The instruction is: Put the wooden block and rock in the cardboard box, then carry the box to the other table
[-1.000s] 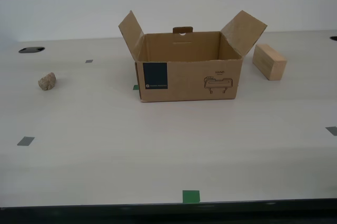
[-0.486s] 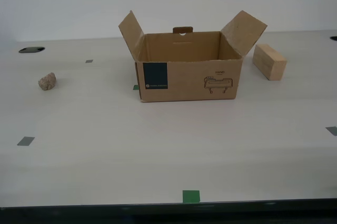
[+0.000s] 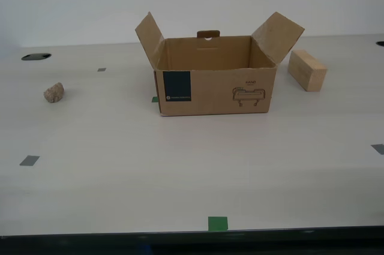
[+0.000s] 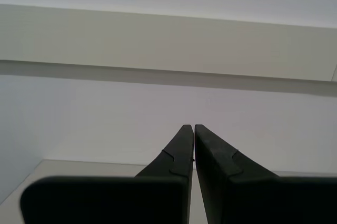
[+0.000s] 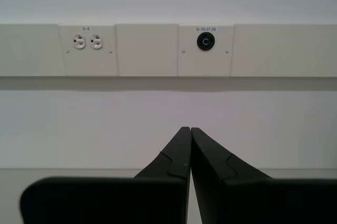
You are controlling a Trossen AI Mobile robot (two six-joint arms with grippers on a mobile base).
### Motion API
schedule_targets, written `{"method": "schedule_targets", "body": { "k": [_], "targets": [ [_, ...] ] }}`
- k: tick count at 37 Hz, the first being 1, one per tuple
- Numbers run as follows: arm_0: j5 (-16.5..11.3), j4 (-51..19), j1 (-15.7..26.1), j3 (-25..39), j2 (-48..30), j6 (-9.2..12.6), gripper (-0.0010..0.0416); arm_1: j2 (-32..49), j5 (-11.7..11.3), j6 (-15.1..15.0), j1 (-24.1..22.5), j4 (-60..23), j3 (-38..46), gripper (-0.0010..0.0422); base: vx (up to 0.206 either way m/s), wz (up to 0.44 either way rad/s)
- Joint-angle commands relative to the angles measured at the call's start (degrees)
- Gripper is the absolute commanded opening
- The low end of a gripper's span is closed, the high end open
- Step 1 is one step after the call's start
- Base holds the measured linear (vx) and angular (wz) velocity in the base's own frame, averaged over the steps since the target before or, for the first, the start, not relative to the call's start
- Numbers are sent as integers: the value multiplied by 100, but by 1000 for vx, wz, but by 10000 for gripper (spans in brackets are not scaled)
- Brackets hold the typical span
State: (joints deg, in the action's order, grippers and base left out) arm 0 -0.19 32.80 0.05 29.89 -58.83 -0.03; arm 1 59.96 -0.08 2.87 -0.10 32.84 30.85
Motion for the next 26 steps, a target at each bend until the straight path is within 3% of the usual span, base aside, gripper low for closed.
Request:
{"method": "schedule_targets", "body": {
  "k": [1,21,26],
  "targets": [
    [-15,9,2,11,31,4,0,0,-11,7,0,-286,103,0,0,0],
    [-13,-262,4,13,31,157,0,0,-11,11,-2,-507,142,0,0,0],
    [-15,-909,7,236,31,164,0,0,-11,11,-4,-686,142,0,0,0]
  ]
}}
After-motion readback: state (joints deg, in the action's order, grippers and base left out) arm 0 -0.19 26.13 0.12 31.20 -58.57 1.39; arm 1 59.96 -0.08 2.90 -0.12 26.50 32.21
